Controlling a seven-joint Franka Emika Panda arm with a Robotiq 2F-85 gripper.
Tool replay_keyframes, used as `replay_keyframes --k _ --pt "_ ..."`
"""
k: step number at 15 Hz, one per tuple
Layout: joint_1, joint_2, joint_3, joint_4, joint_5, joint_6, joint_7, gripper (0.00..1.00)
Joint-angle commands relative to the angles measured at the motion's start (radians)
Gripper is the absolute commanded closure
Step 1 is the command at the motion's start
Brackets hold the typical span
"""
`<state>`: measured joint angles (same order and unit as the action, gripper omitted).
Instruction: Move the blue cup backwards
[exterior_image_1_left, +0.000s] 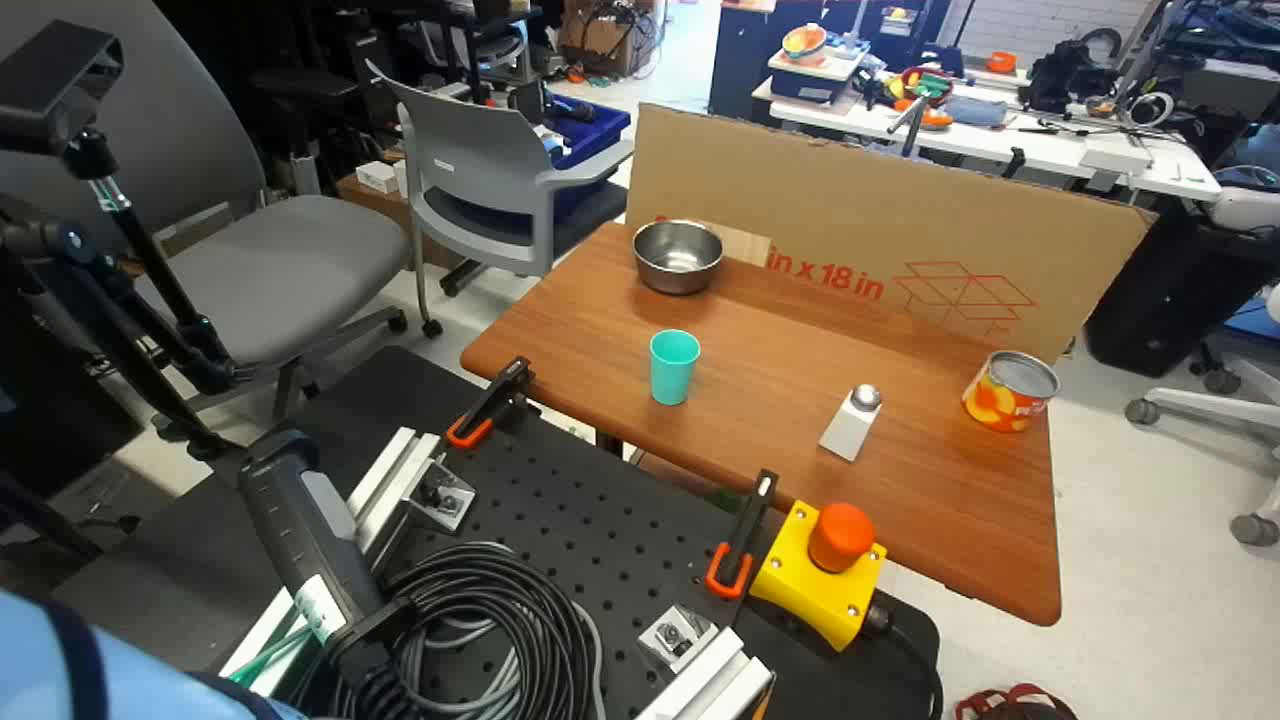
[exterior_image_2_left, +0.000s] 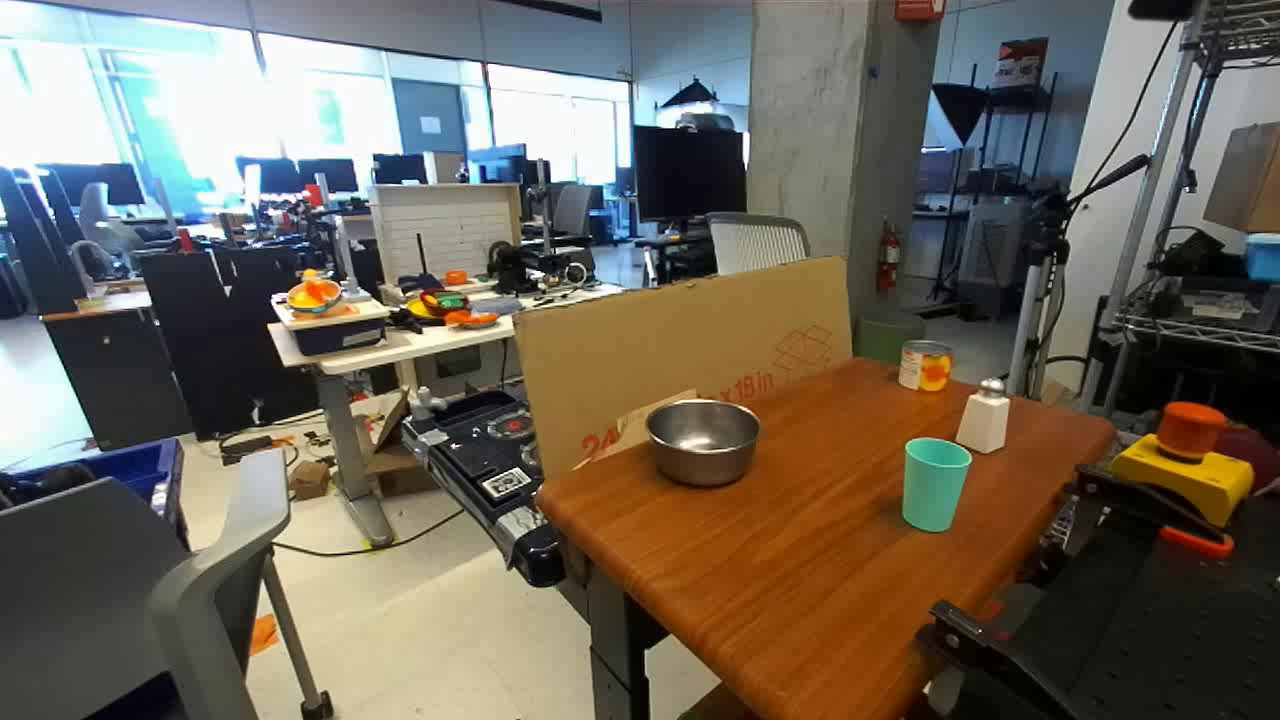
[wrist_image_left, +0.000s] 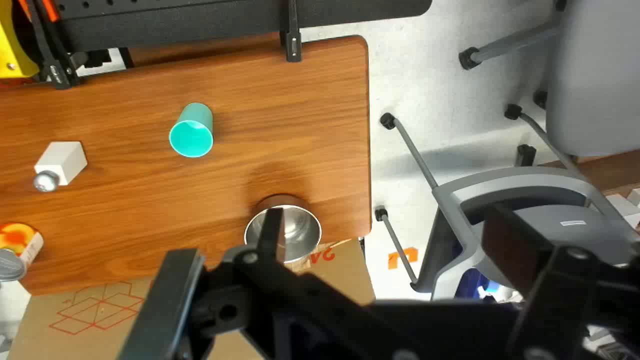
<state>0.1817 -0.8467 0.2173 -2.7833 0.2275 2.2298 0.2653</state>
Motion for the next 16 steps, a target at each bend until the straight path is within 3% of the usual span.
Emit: replay_keyframes --k 1,9,16 --pt "0.000 0.000 -0.001 0.003 -0.002 -0.004 0.000 0.00" --pt "-0.003 0.007 -0.002 0.006 -0.003 -0.004 0.001 0.00" --pt "-0.093 0.158 -0.015 0.034 -0.071 0.022 -0.012 0.00"
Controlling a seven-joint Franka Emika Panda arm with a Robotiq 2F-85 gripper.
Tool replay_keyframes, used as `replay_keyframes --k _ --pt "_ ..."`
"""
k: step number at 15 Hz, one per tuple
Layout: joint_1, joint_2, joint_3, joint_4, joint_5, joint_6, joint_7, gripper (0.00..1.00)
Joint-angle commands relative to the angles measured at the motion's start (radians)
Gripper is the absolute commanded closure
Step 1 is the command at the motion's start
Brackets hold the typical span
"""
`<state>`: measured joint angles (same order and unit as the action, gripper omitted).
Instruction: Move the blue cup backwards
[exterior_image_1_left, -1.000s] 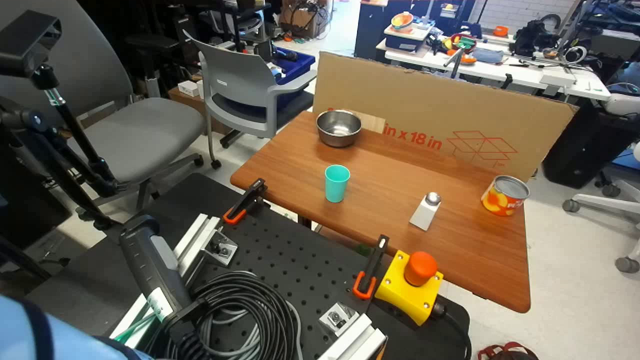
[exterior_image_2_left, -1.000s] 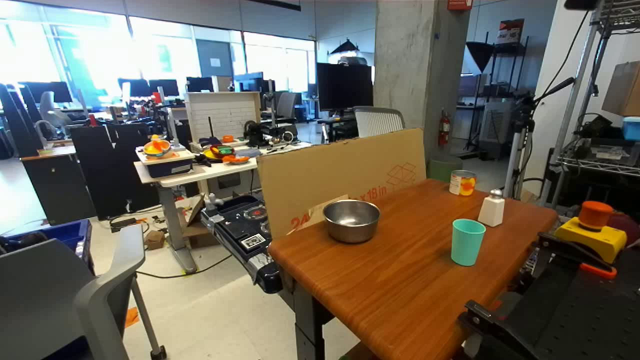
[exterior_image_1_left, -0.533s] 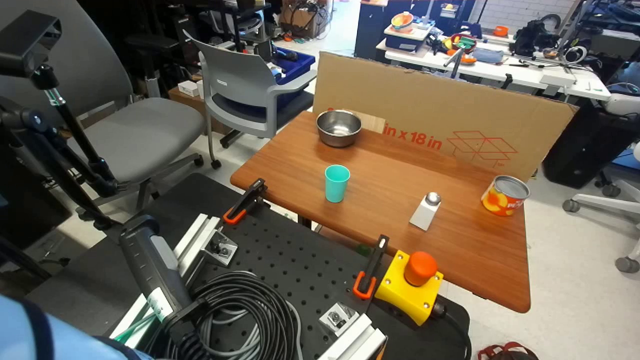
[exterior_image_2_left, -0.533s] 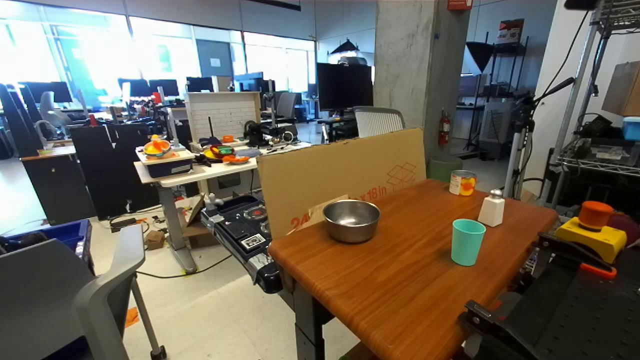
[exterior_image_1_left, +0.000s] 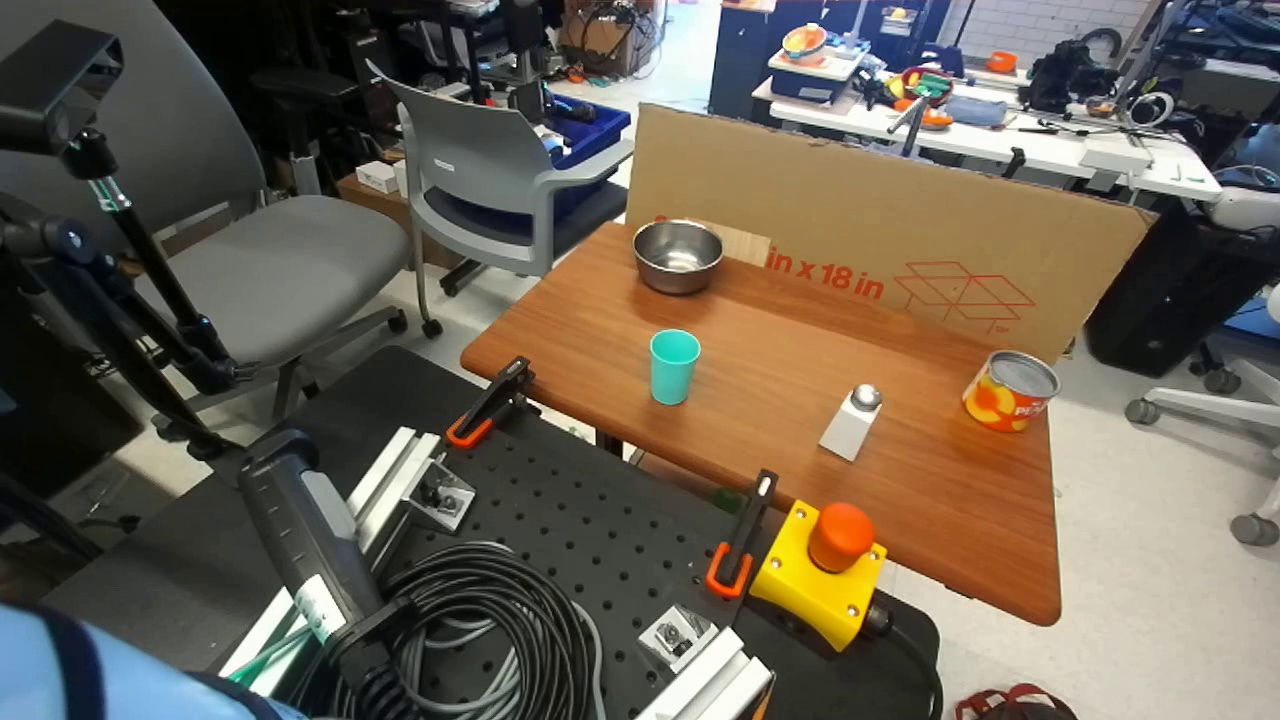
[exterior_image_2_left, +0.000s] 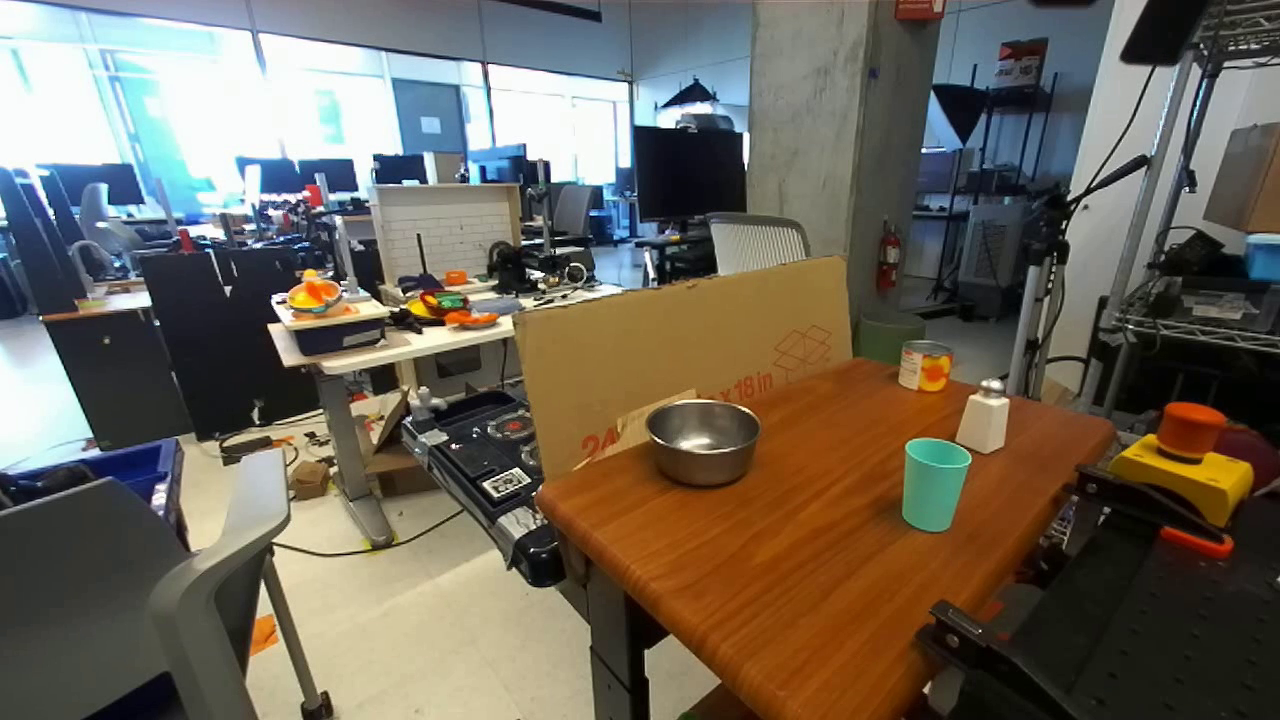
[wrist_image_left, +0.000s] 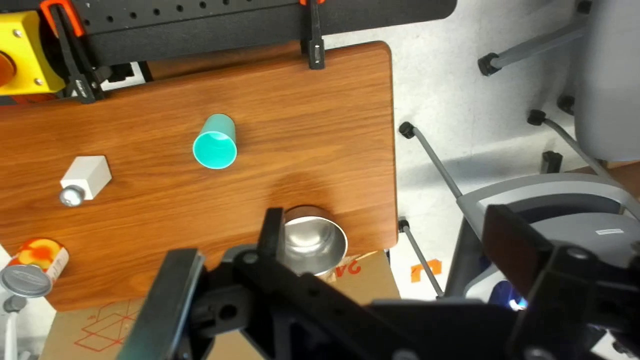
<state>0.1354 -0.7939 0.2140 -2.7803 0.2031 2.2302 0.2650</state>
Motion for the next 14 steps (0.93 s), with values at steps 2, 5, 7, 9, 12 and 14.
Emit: replay_keyframes --k 2,5,7,9,12,14 --pt "-0.079 0.182 -0.018 0.037 -0.075 0.051 -0.012 0.00" --pt "-0.106 0.308 -0.040 0.035 -0.108 0.165 -0.033 0.00" --pt "-0.110 0.391 -0.057 0.032 -0.124 0.263 -0.051 0.00" --pt "-0.110 0.473 -0.071 0.033 -0.131 0.344 -0.070 0.00" --pt "-0.106 0.596 -0.091 0.059 -0.134 0.409 -0.080 0.00" --pt "-0.107 0.672 -0.104 0.086 -0.134 0.420 -0.087 0.00"
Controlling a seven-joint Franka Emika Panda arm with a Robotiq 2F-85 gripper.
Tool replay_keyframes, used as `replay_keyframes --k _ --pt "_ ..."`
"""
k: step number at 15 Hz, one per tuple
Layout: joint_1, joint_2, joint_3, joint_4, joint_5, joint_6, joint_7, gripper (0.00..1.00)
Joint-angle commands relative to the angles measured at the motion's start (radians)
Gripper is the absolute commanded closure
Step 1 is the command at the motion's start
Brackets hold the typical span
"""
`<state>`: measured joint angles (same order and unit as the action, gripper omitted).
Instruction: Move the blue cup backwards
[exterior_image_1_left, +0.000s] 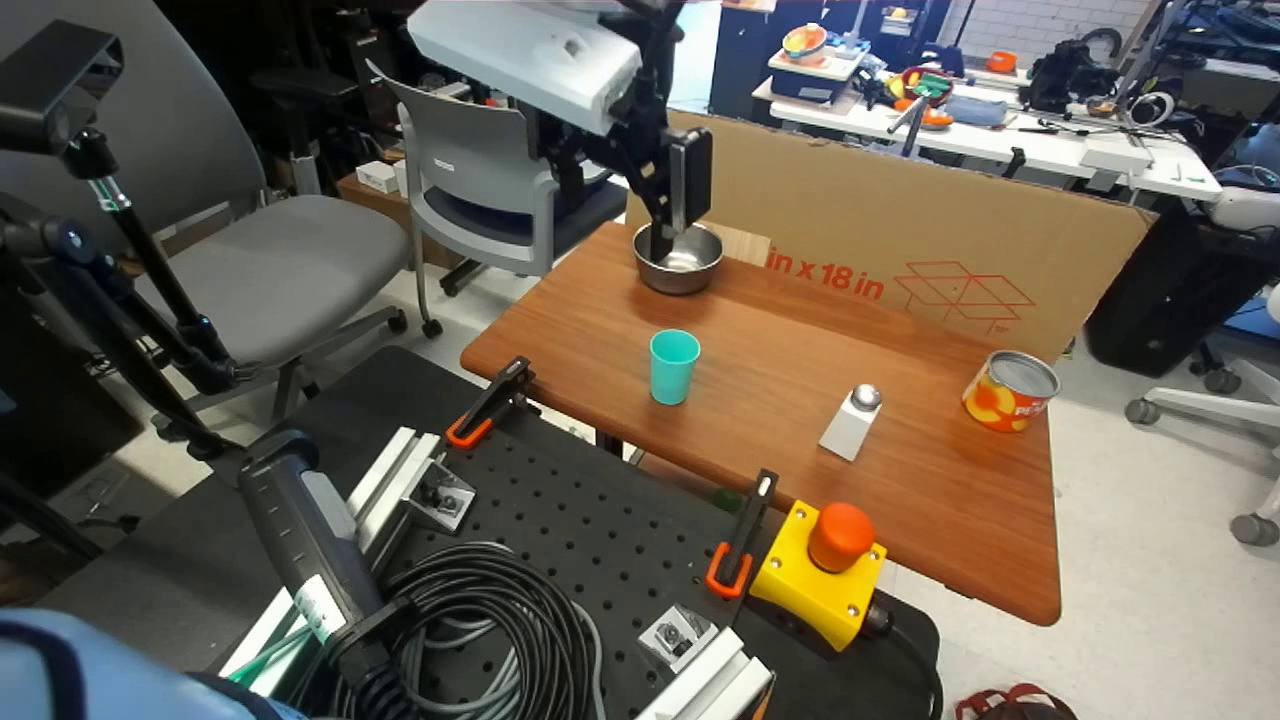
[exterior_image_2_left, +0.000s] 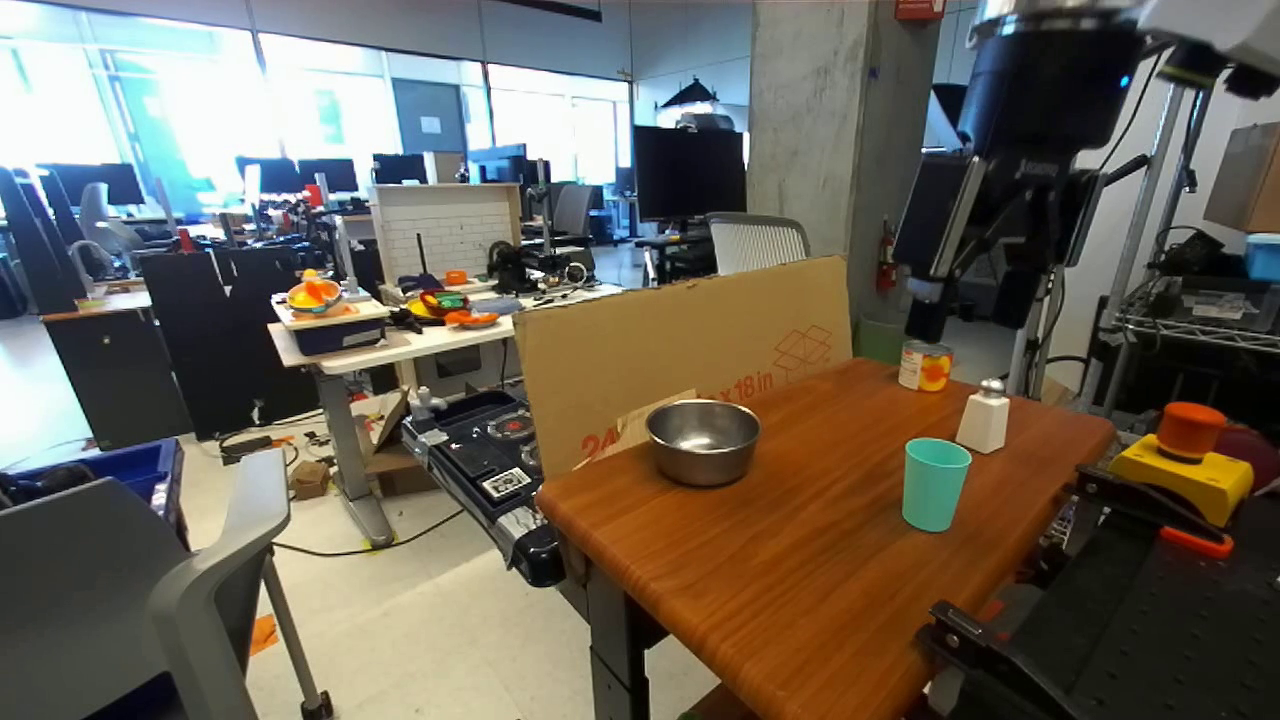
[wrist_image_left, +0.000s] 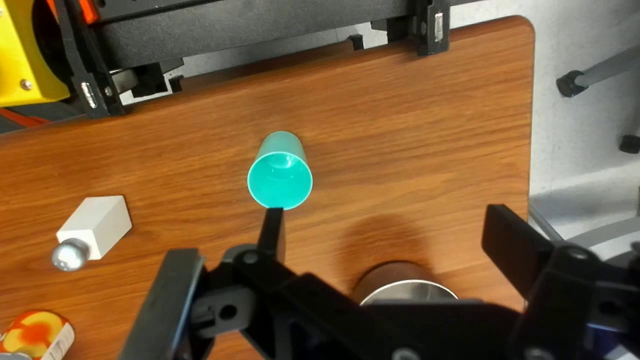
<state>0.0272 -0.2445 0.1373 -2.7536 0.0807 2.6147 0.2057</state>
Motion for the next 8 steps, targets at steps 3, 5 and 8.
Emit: replay_keyframes --k 3,5,8 --pt "-0.001 0.216 -0.045 0.106 -0.018 0.034 -0.033 0.00" --pt "0.000 0.277 -0.056 0.137 -0.025 0.038 -0.037 0.00" --pt "0.008 0.365 -0.067 0.181 -0.052 0.039 -0.027 0.00"
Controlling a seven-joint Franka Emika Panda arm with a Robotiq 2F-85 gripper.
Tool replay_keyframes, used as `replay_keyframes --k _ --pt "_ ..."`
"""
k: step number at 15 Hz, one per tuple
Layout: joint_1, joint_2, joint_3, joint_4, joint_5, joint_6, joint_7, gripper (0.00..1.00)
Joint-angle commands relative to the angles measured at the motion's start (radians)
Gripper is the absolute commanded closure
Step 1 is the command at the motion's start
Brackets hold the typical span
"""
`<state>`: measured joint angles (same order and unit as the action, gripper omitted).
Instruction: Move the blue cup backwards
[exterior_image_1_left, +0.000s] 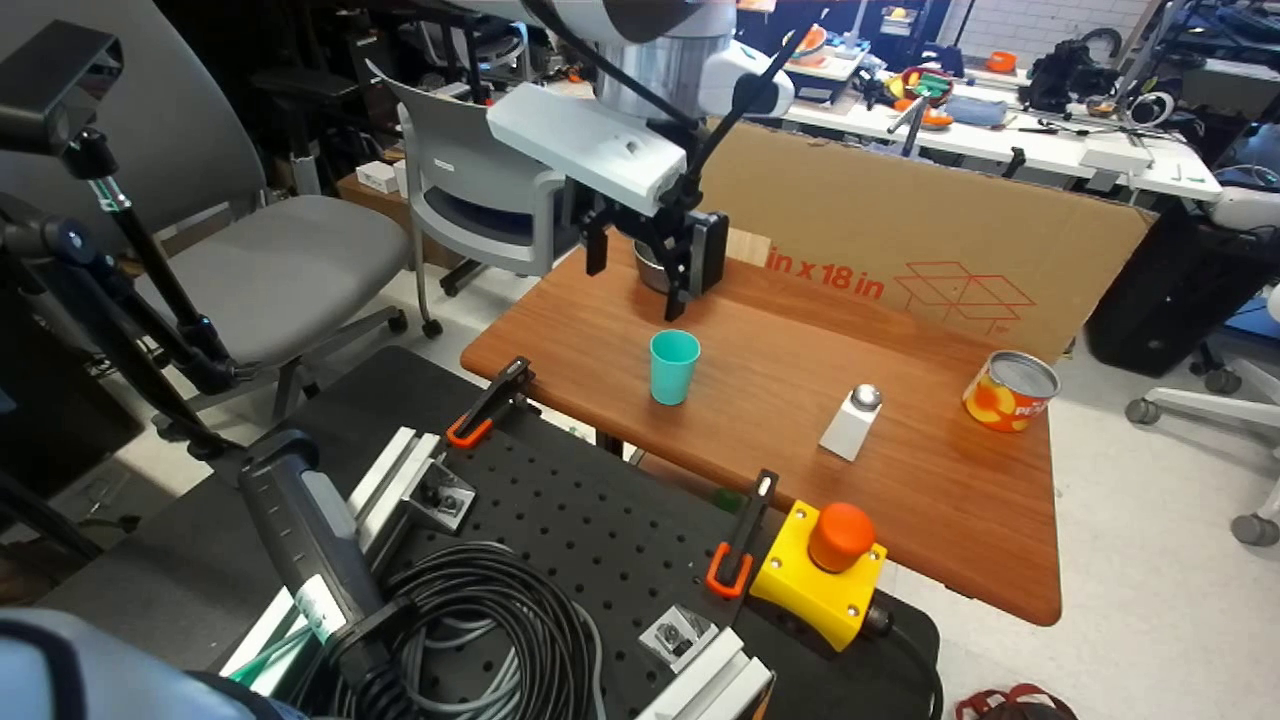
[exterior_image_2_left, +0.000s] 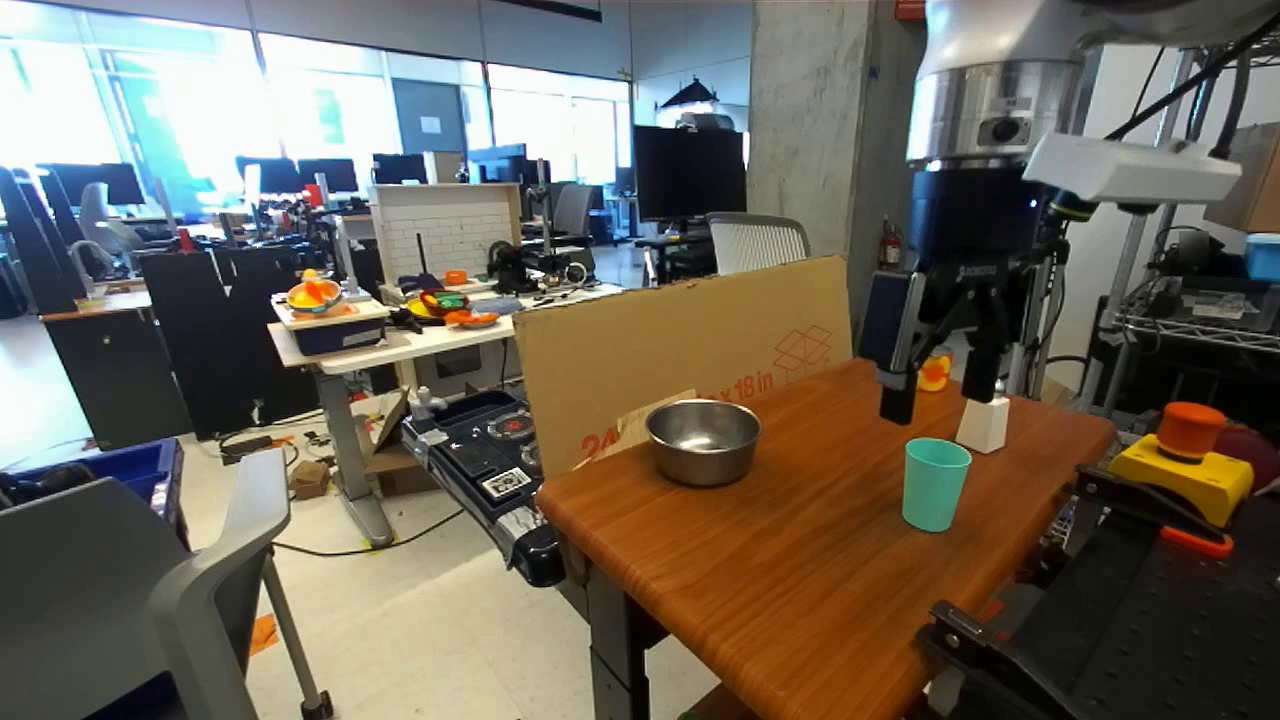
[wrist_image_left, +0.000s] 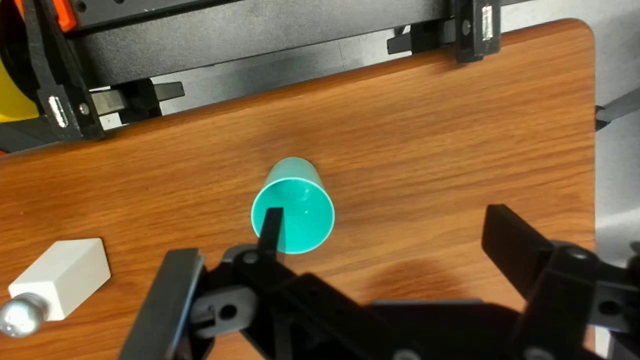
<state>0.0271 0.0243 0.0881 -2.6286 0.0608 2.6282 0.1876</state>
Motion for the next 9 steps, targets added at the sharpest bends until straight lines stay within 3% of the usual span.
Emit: replay_keyframes --k 1,9 --pt "0.012 0.119 -0.020 0.069 -0.041 0.025 -0.003 0.00" --pt "0.061 0.287 -0.066 0.176 -0.138 0.020 0.065 0.00"
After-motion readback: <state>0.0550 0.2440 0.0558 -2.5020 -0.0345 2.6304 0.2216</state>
